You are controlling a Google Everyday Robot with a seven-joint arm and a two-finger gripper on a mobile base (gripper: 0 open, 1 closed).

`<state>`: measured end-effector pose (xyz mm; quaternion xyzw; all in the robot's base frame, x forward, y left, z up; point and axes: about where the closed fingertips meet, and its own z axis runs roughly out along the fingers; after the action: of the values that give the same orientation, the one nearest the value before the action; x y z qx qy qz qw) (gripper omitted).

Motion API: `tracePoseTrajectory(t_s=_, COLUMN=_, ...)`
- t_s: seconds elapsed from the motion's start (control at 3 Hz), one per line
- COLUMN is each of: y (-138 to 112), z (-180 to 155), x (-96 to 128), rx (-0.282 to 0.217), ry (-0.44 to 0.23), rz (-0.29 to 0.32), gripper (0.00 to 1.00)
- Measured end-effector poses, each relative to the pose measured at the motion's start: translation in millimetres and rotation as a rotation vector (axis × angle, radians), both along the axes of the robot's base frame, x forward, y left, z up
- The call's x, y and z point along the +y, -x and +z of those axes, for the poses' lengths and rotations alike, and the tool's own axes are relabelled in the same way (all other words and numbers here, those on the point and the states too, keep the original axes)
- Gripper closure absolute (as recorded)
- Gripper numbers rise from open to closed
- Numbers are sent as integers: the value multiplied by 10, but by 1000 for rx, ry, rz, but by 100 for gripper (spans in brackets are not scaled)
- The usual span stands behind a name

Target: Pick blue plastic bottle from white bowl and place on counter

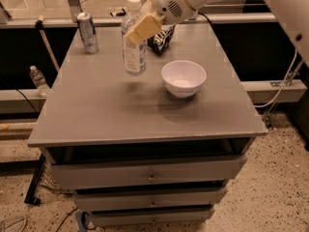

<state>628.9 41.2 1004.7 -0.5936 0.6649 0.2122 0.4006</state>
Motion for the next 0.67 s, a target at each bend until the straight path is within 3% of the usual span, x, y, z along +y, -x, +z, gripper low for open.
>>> tracePoseTrajectory(t_s=0.33, y=62, z=-247, x=300, rx=67, ry=15, rz=75, gripper=100)
tracePoseTrajectory(t_s=0.67, y=58, z=-313, x=361, rx=78, ry=14, rz=90, gripper=100)
